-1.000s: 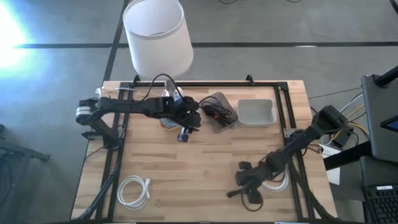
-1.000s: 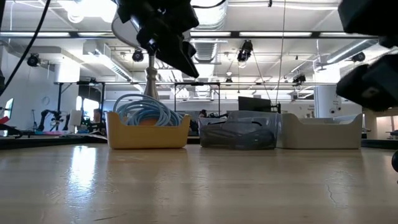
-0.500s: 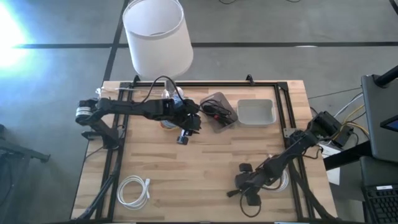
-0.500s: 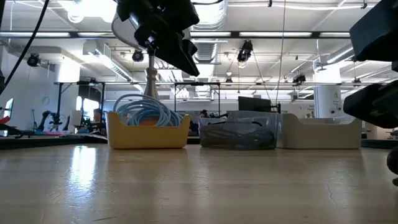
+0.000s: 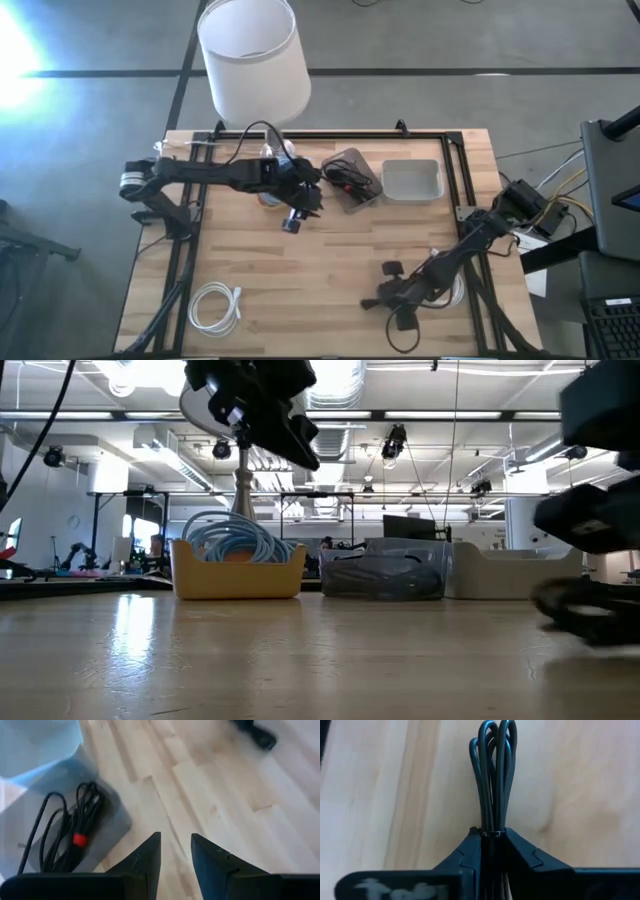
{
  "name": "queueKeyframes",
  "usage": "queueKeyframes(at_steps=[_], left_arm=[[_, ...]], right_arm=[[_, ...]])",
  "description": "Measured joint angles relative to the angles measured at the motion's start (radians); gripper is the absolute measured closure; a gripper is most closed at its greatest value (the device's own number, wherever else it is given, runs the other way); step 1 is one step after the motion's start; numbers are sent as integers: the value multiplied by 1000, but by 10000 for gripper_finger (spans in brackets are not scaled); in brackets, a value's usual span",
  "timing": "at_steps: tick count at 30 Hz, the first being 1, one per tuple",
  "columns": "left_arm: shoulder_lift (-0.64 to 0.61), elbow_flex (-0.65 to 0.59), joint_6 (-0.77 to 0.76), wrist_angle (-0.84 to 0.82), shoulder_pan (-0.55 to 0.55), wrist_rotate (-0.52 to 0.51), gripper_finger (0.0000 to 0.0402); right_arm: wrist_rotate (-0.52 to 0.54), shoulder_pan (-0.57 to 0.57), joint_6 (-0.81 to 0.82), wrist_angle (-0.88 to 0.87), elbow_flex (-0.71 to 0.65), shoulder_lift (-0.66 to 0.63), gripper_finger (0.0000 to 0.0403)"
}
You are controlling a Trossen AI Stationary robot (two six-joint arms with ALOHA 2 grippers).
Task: Pick & Place USB Port
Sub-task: Put the black charger cable into the black bin
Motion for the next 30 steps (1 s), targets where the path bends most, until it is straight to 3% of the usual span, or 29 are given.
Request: queueKeyframes(at_steps=[6,14,17,22,24,30], left_arm=[[-83,0,3,-6,0,13,291],[-201,0,0,-39,0,8,291],[-225,-2,-4,-42,0,8,291],[-246,-21,-8,-48,0,6,291],[-246,-34,-11,-48,0,6,291],[-246,-105,-12,-28,0,7,291]], right_arm=[[153,-65,-50,6,34,-53,342],[580,-247,-58,-50,37,-190,340],[693,-341,-64,-42,42,-259,340],[676,-532,-101,-41,56,-339,339],[624,-613,-109,-33,60,-345,339],[274,-815,-113,9,57,-264,339]])
